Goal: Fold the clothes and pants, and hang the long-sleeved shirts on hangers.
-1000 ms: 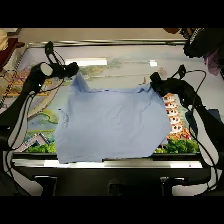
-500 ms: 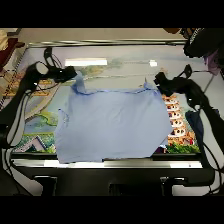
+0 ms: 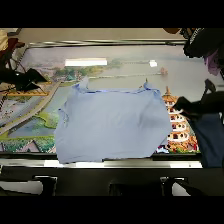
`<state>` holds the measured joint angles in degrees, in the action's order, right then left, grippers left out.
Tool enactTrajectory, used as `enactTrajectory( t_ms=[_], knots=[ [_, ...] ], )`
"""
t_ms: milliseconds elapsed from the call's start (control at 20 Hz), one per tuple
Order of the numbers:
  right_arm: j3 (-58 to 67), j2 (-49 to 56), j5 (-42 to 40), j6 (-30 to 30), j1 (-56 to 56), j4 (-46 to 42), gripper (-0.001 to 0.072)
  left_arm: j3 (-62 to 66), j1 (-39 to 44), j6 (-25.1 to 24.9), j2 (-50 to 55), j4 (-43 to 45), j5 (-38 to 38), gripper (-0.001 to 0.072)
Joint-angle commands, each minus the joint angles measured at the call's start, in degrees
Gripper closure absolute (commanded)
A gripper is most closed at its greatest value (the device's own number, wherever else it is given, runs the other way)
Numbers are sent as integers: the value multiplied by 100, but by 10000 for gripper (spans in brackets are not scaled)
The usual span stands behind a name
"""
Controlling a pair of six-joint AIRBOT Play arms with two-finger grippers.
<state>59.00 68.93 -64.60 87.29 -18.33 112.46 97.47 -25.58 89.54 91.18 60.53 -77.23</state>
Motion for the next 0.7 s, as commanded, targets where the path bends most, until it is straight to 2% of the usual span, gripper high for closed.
enactTrajectory(
  t_ms=[0,200,350,450,550,650],
  knots=[
    [-1342,-684,-291,260,-302,-81,173,-1375,-481,-321,-925,-380,-107,110],
    [-1958,-726,-376,555,-302,-162,159,-3027,-540,-688,-1867,-376,98,111],
    [-2275,-726,-468,820,-302,-352,165,-3919,-540,-761,-2365,-369,131,110],
    [-2420,-726,-433,916,-302,-348,168,-4258,-540,-861,-2566,-361,146,111],
    [-2474,-726,-297,916,-302,-260,221,-4446,-540,-861,-2645,-358,170,110],
    [-2485,-719,-144,918,-302,-7,223,-4553,-540,-861,-2649,-358,181,110]
  ],
)
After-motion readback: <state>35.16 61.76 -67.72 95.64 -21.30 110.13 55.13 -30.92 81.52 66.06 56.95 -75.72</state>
